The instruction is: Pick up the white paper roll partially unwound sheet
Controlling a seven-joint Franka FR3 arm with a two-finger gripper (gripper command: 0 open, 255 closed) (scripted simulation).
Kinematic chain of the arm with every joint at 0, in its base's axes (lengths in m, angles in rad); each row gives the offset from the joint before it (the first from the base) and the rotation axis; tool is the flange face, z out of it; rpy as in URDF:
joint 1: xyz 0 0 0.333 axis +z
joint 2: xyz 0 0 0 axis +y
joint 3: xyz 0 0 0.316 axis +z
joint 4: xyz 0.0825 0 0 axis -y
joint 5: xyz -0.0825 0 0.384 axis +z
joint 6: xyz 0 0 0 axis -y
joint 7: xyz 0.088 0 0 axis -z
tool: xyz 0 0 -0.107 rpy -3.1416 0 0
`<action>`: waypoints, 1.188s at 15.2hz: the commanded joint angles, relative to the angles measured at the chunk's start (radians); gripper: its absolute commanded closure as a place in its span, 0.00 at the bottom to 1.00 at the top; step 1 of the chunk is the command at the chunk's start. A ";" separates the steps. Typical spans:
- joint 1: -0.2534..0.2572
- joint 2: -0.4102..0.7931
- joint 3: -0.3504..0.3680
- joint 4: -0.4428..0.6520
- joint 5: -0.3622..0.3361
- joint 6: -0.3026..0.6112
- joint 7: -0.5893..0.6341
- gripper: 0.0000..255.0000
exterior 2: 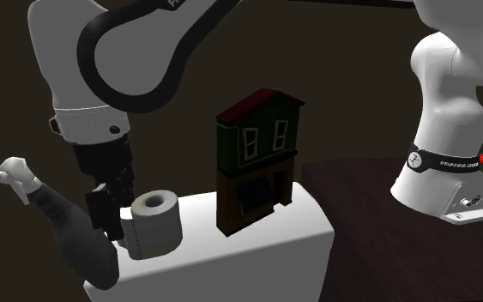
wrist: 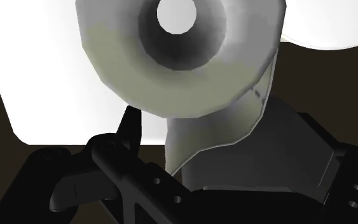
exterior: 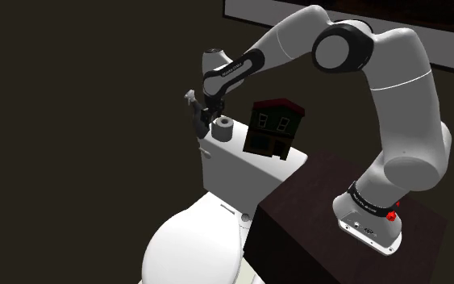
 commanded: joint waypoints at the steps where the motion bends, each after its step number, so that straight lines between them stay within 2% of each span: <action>1: 0.003 0.019 -0.001 0.003 -0.002 0.016 0.003 0.00; 4: 0.004 0.034 -0.002 0.005 -0.003 0.029 0.003 0.00; 5: 0.004 0.035 -0.002 0.006 -0.003 0.029 0.003 1.00; 14: 0.004 0.034 -0.002 0.005 -0.003 0.029 0.003 1.00; 18: 0.002 -0.003 0.001 0.001 0.000 -0.004 0.002 1.00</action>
